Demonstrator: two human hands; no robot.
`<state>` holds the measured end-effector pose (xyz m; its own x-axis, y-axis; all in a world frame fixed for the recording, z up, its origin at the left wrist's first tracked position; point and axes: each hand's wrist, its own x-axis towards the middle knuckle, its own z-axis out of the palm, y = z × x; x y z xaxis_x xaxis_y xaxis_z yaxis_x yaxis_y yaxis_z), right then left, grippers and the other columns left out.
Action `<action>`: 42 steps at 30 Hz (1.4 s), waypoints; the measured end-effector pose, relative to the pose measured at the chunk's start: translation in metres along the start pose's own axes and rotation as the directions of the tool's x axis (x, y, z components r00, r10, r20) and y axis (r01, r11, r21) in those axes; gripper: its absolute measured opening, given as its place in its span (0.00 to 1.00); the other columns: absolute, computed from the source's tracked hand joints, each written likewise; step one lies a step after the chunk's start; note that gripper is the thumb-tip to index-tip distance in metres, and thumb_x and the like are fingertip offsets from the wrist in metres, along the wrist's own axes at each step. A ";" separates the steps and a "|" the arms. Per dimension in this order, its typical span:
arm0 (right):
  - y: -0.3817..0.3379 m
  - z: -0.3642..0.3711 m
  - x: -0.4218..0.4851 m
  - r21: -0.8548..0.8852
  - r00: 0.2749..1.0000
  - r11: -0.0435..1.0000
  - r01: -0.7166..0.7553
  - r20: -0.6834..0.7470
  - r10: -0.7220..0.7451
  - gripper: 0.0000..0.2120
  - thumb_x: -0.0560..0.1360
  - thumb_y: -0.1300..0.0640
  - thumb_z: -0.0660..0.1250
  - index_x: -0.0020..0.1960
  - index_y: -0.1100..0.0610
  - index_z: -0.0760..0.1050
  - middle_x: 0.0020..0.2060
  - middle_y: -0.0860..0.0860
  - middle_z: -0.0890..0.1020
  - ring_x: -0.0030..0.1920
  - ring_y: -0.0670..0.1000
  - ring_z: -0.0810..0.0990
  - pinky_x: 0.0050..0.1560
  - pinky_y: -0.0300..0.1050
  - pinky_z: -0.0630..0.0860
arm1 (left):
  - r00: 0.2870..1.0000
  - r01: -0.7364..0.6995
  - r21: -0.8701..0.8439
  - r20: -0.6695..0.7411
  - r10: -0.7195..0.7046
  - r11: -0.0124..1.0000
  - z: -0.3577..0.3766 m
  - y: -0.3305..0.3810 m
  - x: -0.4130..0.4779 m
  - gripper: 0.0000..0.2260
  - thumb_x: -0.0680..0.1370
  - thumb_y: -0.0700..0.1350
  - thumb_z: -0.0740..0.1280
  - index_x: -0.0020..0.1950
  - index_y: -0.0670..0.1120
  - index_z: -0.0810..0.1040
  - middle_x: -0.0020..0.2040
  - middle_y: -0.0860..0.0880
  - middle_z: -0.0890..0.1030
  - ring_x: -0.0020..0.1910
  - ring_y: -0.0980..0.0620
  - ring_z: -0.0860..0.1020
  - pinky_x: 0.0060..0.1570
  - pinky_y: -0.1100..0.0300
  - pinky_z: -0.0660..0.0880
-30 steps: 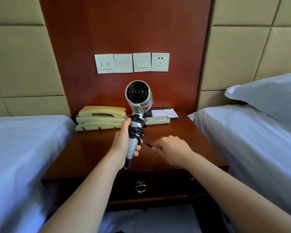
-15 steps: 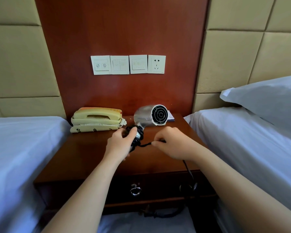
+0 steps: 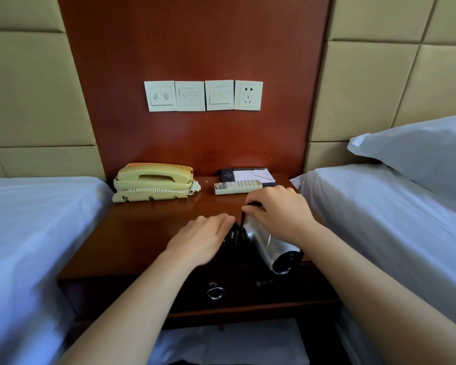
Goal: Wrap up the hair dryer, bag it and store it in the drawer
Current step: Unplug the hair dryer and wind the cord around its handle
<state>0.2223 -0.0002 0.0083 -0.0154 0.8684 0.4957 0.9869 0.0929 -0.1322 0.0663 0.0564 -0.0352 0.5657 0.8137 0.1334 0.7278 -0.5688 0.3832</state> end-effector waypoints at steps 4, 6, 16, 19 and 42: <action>0.005 0.007 0.000 -0.015 1.000 1.000 -0.001 0.002 0.001 0.09 0.76 0.45 0.62 0.49 0.47 0.79 0.48 0.50 0.82 0.51 0.57 0.79 0.40 0.44 0.67 | 0.998 -0.031 0.050 0.064 0.028 0.998 -0.002 0.004 -0.004 0.21 0.78 0.65 0.48 0.57 0.56 0.73 0.49 0.47 0.79 0.54 0.41 0.77 0.49 0.48 0.75; 0.008 0.007 -0.001 -0.023 1.000 1.000 -0.003 0.006 0.003 0.10 0.76 0.44 0.62 0.49 0.47 0.79 0.47 0.49 0.82 0.50 0.56 0.79 0.39 0.43 0.66 | 0.994 -0.040 0.116 0.101 0.029 0.992 -0.003 0.005 -0.005 0.28 0.74 0.70 0.54 0.68 0.56 0.69 0.57 0.48 0.79 0.55 0.44 0.77 0.48 0.50 0.77; 0.056 0.010 0.008 0.207 0.960 0.962 -0.178 0.254 0.122 0.23 0.68 0.38 0.69 0.33 0.59 0.75 0.26 0.49 0.72 0.29 0.47 0.69 0.34 0.44 0.65 | 0.989 -0.036 0.009 0.142 0.034 0.999 -0.003 -0.008 0.002 0.16 0.72 0.66 0.60 0.51 0.56 0.73 0.37 0.53 0.74 0.39 0.48 0.76 0.36 0.54 0.70; 0.069 0.007 0.008 0.388 0.931 0.900 -0.197 0.362 0.048 0.20 0.71 0.46 0.70 0.31 0.61 0.73 0.24 0.49 0.67 0.26 0.45 0.63 0.31 0.39 0.62 | 0.990 -0.062 -0.075 0.126 0.071 0.995 -0.004 -0.013 0.004 0.14 0.73 0.63 0.61 0.44 0.54 0.74 0.33 0.53 0.74 0.31 0.52 0.72 0.35 0.55 0.67; 0.047 0.026 -0.008 0.166 0.892 0.976 -0.141 0.449 0.053 0.20 0.80 0.46 0.55 0.36 0.58 0.71 0.35 0.55 0.78 0.39 0.55 0.77 0.47 0.49 0.73 | 0.968 0.176 -0.849 0.058 -0.243 0.498 -0.008 0.009 0.014 0.25 0.80 0.57 0.54 0.39 0.37 0.75 0.26 0.43 0.75 0.19 0.49 0.70 0.20 0.64 0.65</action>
<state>0.2650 0.0102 -0.0239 -0.0337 0.9982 0.0502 0.9386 0.0489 -0.3414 0.0775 0.0638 -0.0223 0.3929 0.9194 -0.0169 0.1330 -0.0386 0.9904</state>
